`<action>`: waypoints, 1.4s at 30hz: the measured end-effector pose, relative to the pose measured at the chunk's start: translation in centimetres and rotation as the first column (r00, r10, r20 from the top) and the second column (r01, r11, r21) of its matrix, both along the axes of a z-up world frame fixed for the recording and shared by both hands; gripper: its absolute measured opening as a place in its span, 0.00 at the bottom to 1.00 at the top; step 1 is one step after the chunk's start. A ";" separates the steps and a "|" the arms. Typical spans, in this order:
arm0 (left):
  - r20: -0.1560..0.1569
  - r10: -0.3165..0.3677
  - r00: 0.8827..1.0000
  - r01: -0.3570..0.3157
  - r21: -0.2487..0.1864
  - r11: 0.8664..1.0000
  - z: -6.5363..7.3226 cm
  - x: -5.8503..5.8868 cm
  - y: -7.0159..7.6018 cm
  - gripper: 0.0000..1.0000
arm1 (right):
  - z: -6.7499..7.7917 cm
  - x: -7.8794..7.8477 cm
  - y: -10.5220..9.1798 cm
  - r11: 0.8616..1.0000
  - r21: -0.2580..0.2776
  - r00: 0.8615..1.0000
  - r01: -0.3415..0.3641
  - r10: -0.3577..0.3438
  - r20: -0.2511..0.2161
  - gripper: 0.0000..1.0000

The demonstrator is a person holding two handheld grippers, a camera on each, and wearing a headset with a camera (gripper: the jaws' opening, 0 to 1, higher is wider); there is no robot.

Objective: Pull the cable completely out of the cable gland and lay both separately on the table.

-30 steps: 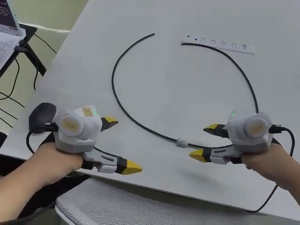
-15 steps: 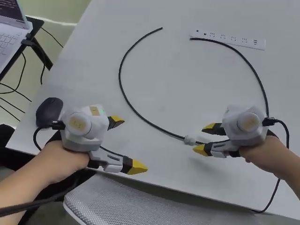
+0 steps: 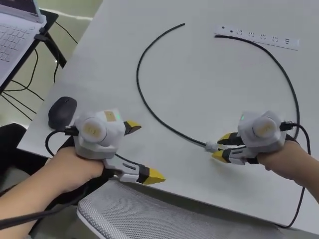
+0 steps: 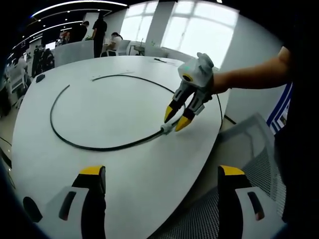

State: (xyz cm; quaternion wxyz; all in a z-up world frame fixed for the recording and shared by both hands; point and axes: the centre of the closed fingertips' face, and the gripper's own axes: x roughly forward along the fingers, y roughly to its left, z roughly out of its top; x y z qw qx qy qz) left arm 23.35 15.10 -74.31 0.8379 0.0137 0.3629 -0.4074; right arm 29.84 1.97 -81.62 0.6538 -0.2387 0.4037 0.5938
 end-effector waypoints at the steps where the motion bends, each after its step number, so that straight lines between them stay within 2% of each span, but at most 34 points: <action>1: 0.000 0.002 1.000 -0.002 -0.001 1.000 0.0 0.0 0.0 0.93 | -0.1 0.0 0.0 1.000 -0.001 1.000 -0.003 0.003 -0.002 0.19; 14: -0.011 0.014 1.000 -0.014 -0.001 1.000 -0.2 -0.5 0.3 0.92 | -0.5 0.2 0.4 0.999 -0.005 0.999 -0.033 0.033 -0.002 0.09; 17: -0.008 0.013 1.000 -0.013 -0.001 1.000 0.0 -0.5 0.2 0.92 | -0.6 0.2 0.3 1.000 -0.008 1.000 -0.021 0.021 -0.013 0.08; 22: -0.003 0.011 1.000 -0.011 -0.001 1.000 0.3 -0.4 0.1 0.92 | -0.4 0.1 0.4 1.000 -0.012 1.000 -0.025 0.025 0.003 0.08; 24: 0.001 0.010 1.000 -0.010 -0.003 1.000 0.3 -0.3 0.1 0.91 | -0.1 -0.1 0.4 1.000 -0.010 1.000 -0.019 0.019 0.010 0.07; 30: 0.018 0.001 1.000 -0.001 -0.010 1.000 0.8 0.0 -0.4 0.91 | 1.0 -0.8 0.3 1.000 -0.010 1.000 -0.006 0.006 -0.009 0.07; 32: 0.023 -0.005 1.000 0.005 -0.016 1.000 1.0 0.1 -0.7 0.91 | 1.6 -1.1 0.2 1.000 -0.011 1.000 0.007 -0.008 -0.028 0.07; 42: 0.063 -0.043 0.997 0.045 -0.035 0.998 2.6 0.9 -2.5 0.90 | 4.6 -1.9 0.6 1.000 0.027 1.000 -0.005 0.005 -0.011 0.06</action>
